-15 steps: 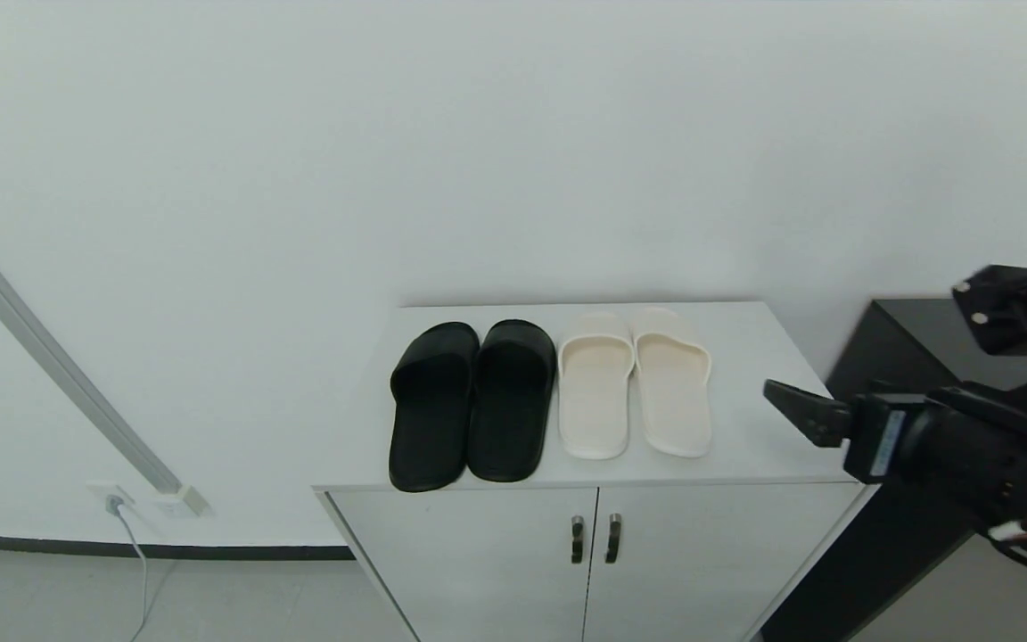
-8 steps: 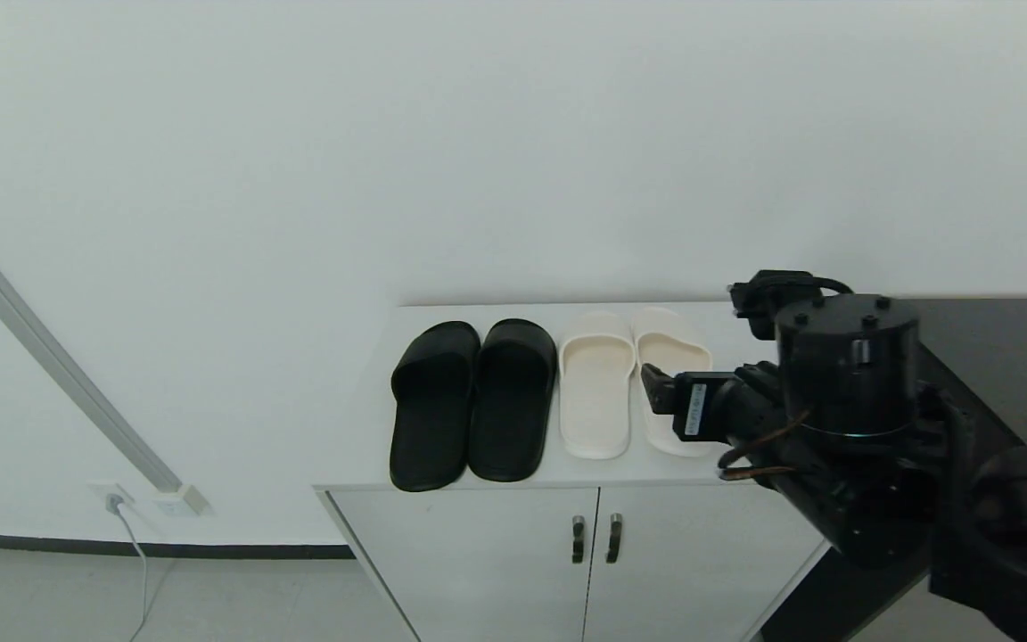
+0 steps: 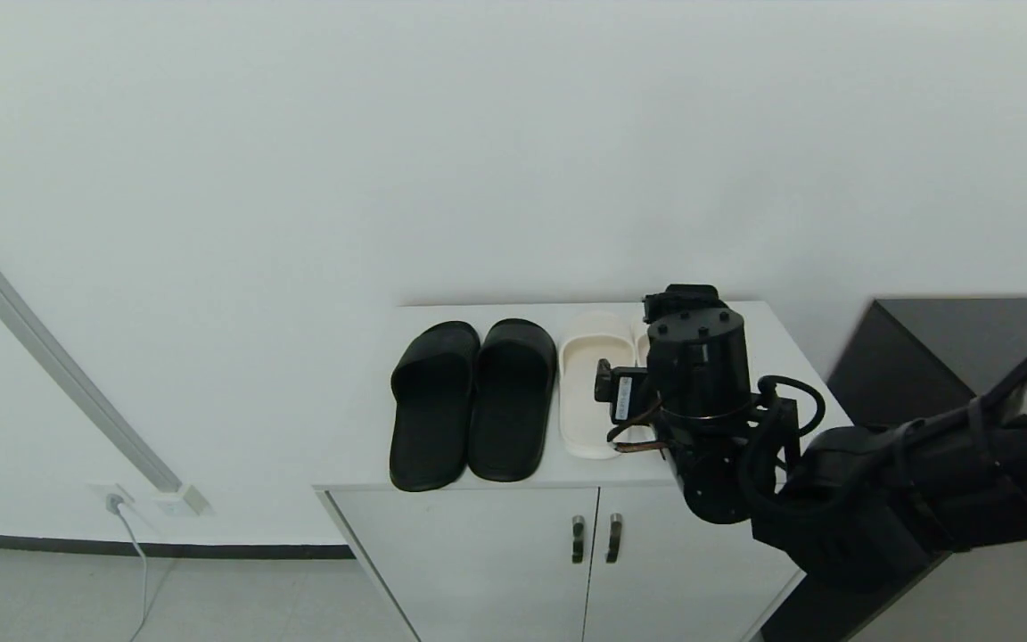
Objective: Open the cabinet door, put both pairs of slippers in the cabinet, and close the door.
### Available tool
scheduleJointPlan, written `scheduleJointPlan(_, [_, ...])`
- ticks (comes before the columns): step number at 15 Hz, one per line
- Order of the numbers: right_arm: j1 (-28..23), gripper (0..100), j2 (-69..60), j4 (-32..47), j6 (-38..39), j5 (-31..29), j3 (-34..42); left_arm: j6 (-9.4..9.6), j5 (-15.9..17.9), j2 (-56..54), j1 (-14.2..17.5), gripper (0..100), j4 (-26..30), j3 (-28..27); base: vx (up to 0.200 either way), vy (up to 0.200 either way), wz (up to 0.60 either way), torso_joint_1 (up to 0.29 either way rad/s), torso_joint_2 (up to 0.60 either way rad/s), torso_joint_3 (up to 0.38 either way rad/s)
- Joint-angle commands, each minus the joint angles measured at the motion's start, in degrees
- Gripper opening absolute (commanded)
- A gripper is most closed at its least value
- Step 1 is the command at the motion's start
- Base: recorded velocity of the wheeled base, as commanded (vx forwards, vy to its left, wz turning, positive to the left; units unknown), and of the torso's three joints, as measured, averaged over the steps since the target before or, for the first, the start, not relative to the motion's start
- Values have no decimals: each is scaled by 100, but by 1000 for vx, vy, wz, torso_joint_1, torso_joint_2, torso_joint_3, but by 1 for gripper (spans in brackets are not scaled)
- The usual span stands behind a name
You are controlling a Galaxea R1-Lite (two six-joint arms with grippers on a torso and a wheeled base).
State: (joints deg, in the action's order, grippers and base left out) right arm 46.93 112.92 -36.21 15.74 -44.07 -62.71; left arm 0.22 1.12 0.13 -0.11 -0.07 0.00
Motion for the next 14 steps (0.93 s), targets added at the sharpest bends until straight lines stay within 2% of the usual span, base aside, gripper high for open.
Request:
scheduleJointPlan(1, [-167,100,432,0,-9,-23,-303,4,2,4,-7,0,-1,0,0,0,0,0,0,0])
scheduleJointPlan(14, [-668,100,1645,17,-502,-14,-1982,-4,-7,4,2,0,-1,0,0,0,0,0,0,0])
